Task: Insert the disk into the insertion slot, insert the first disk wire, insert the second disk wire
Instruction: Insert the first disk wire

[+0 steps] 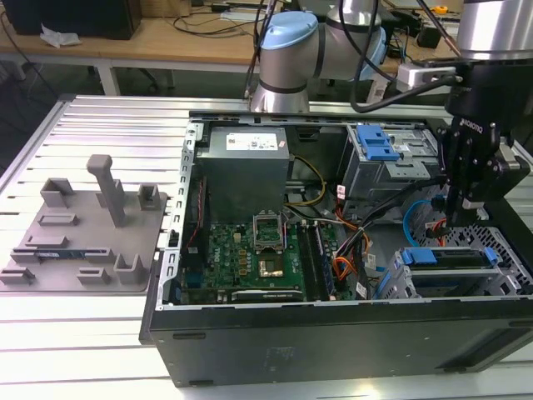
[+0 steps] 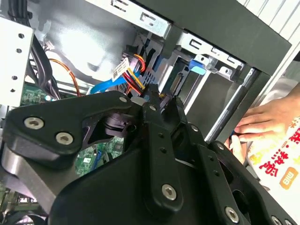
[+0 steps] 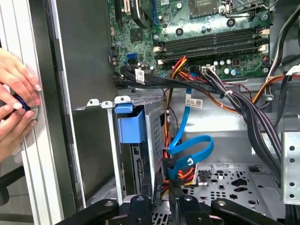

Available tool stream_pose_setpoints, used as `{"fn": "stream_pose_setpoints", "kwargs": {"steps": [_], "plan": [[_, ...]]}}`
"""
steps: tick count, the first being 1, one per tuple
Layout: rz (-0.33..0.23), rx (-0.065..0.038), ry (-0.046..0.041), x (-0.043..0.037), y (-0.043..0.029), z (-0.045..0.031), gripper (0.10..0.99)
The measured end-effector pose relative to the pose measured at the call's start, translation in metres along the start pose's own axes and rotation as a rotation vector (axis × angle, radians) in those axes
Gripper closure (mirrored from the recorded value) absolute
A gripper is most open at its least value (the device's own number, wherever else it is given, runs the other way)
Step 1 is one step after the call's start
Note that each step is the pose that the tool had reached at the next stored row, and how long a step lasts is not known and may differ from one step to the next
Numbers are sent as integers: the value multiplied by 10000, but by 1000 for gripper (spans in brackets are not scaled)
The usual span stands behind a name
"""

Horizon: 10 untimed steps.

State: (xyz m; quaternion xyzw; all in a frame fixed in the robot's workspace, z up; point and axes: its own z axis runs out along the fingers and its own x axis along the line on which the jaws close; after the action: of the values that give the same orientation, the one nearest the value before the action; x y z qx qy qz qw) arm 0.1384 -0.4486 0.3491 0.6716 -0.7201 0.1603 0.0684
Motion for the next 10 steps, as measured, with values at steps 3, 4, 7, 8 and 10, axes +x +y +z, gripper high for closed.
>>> {"fn": "stream_pose_setpoints", "kwargs": {"steps": [3, 4, 7, 8, 10], "plan": [[5, 16, 41, -9, 8, -2, 796], [12, 14, 52, -18, 9, -5, 796], [21, 13, 97, -39, 16, -10, 796], [22, 17, 107, -40, 16, -9, 796], [31, 25, 132, -41, 18, -5, 796]]}}
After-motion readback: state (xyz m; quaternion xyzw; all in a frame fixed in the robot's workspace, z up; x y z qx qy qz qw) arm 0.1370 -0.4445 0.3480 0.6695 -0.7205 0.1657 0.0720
